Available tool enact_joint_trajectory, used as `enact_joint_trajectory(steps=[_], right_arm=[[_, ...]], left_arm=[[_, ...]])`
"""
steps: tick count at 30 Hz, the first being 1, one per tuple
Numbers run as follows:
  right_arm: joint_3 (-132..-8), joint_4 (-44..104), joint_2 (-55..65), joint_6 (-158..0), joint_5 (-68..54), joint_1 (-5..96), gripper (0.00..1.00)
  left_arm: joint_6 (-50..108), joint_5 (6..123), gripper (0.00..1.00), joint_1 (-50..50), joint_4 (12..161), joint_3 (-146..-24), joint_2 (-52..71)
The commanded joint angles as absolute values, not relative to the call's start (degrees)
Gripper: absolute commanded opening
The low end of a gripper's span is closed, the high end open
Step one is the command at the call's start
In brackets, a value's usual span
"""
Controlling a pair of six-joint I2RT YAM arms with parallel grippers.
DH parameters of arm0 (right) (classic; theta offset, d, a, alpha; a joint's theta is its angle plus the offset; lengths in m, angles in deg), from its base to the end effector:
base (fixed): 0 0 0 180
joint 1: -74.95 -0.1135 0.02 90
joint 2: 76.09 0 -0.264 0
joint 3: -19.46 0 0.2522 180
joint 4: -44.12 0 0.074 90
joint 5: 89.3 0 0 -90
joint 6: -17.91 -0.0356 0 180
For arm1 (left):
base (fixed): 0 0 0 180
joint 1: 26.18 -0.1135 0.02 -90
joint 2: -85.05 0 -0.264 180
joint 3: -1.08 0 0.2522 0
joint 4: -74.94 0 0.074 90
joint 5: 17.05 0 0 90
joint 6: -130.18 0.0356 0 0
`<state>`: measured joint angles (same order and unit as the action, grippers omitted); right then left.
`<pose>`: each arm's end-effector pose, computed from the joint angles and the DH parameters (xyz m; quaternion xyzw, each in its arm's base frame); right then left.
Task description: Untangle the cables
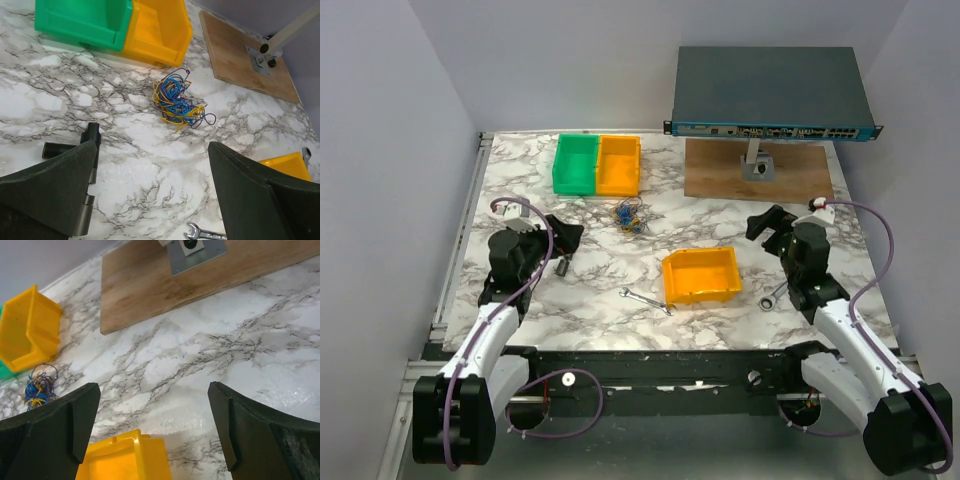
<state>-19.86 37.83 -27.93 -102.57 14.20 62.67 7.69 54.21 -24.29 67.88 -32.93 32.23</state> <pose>0.1952 0.0340 0.2431 0.1953 0.7673 0.1332 0.5961 0.2042 -0.0182 0.2206 -0.1029 0.7654 -0.3047 0.5575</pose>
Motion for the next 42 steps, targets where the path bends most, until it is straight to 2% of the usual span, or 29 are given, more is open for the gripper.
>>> enact_joint_trajectory(steps=[1,6,9,13,20,23,26,32,35,39,42], right_arm=[[-24.37,28.44,-25.24,-102.54,14.58,62.65,1.00],[-25.12,25.85,-23.44,-101.60,9.27,62.64,1.00],[-25.40,24.93,-20.98,-100.16,4.54,62.58,1.00],[-26.54,25.09,-16.04,-97.56,-4.67,62.39,0.94],[-28.47,24.53,-9.49,-97.13,-4.09,60.10,0.96],[-30.03,23.52,-5.98,-96.48,-4.30,59.16,0.87],[-31.07,21.98,-4.21,-96.53,-3.50,58.73,0.84],[-31.58,17.29,-5.57,-96.72,-0.73,58.68,0.82],[-30.81,16.44,-8.18,-97.14,-4.24,58.69,0.81],[-30.51,15.33,-12.04,-97.48,-8.08,58.69,0.87],[-30.46,14.58,-14.25,-98.00,-11.73,58.69,0.87]], left_arm=[[5.47,55.11,0.99,-24.60,66.38,-31.61,36.00],[-2.81,62.61,0.99,-25.66,69.21,-27.61,44.10],[-3.51,56.73,0.99,-25.61,57.51,-22.77,46.80],[1.00,56.91,0.99,-20.08,57.91,-25.51,44.34],[5.54,59.52,0.99,-12.50,59.81,-29.34,39.51],[5.81,58.03,0.99,-11.73,60.04,-30.89,36.36],[5.99,57.08,0.99,-11.38,60.41,-32.13,34.00],[6.93,56.80,0.98,-10.63,63.65,-35.78,28.14],[7.11,56.69,0.98,-10.46,64.88,-37.54,25.39],[7.99,57.30,0.98,-10.01,68.36,-40.65,21.34],[8.45,56.18,0.98,-9.90,70.44,-43.19,17.50]])
